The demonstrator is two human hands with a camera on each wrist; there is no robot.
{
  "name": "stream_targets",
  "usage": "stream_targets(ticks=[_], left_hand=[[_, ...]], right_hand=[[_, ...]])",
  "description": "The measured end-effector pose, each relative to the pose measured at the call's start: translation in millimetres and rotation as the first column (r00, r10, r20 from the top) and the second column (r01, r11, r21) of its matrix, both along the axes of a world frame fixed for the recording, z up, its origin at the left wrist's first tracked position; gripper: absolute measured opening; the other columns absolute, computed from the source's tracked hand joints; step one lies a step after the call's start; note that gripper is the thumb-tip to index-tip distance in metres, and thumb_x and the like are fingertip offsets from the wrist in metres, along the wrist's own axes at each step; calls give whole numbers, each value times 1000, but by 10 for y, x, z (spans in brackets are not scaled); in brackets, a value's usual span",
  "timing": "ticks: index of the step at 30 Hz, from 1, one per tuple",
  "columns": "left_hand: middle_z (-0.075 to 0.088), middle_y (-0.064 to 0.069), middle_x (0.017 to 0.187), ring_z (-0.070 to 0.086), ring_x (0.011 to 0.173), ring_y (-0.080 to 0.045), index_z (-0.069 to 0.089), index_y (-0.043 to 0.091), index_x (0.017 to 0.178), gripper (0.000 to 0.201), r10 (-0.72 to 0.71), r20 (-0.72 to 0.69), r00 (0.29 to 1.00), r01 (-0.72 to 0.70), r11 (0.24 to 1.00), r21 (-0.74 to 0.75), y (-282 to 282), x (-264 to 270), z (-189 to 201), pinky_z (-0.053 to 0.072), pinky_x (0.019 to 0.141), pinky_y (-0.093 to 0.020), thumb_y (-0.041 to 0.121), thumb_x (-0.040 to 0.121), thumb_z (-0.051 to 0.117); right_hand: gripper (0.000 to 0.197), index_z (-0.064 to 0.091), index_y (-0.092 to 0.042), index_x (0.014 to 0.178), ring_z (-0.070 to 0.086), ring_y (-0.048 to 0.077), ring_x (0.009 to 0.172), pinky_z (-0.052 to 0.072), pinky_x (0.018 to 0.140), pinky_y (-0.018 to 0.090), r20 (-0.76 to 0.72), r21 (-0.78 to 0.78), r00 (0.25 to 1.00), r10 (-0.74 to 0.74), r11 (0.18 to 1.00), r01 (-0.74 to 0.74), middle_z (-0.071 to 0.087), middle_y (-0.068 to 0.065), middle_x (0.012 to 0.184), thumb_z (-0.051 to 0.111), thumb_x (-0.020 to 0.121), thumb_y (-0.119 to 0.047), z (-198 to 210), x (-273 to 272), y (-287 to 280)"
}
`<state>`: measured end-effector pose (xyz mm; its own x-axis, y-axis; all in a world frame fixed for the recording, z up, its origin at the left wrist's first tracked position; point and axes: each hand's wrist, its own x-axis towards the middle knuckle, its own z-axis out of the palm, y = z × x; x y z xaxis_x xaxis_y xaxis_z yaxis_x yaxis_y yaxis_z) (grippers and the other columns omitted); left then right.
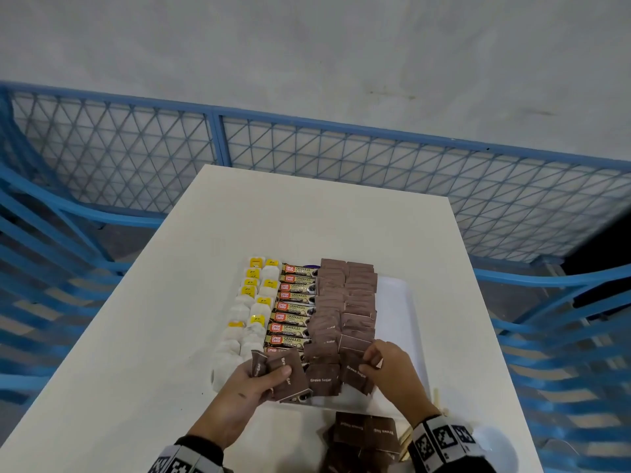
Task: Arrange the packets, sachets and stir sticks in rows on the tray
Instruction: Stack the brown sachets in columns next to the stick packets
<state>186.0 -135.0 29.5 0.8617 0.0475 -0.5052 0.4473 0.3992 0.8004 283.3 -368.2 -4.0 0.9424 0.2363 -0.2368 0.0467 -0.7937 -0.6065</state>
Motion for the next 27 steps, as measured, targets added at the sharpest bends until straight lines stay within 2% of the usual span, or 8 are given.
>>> stream_targets(ticks=[5,10,14,16,18,22,24,27], left_hand=[[70,-20,105,67,99,-35,65,5,110,67,-38,27,999,37,999,17,-43,18,68,51,91,-42,31,50,79],[69,-21,109,64,104,-36,65,5,113,56,-40,51,998,40,999,11,-94,51,89,45,95,-47,28,64,80],[68,-19,111,61,109,-37,65,6,115,43,-67,81,994,68,998,-1,-111,66,108,43,98,-49,26,78,70],[73,-11,100,68,99,-25,64,6,115,34,-67,86,994,68,998,1,-131,76,135,53,84,-34,24,86,64],[72,-1,81,67,78,-11,66,8,105,21,-12,91,996,15,1000,-25,-149,87,166,49,64,-23,16,95,49],[59,-6,80,49,58,-11,67,8,99,33,156,-7,988,-156,983,-95,-108,119,139,26,53,-27,16,96,35],[50,-2,63,41,46,-9,62,5,97,29,193,-77,978,-203,968,-148,-97,128,104,27,44,-23,14,96,35],[47,-7,64,42,49,-14,62,3,93,25,166,-97,981,-181,969,-167,-127,123,129,33,39,-22,10,97,38]], right_hand=[[21,56,-16,96,49,14,87,40,73,16,187,-120,981,40,993,-17,49,-4,93,67,82,-27,50,-42,80],[22,56,-27,90,51,0,71,41,68,11,-69,314,960,271,920,-237,55,-12,79,50,88,-48,517,-244,404],[16,58,-23,88,52,1,70,45,67,17,-149,464,940,306,862,-207,58,-11,76,65,83,-36,560,-352,543],[13,58,-17,87,54,5,71,48,68,25,-176,476,943,283,863,-170,61,-5,79,67,84,-25,533,-336,571],[10,56,-16,83,57,6,67,49,66,25,-216,509,945,246,854,-106,62,-3,78,65,85,-17,529,-306,559],[5,56,-10,87,65,13,75,55,66,25,-327,600,931,163,797,72,68,6,88,60,88,-7,567,-252,439],[3,57,-7,90,65,17,78,56,68,27,-353,604,929,110,786,137,68,14,95,59,88,-6,568,-226,351],[9,57,-2,94,65,22,81,58,72,30,-387,582,922,17,780,230,65,22,100,60,88,-8,533,-205,210]])
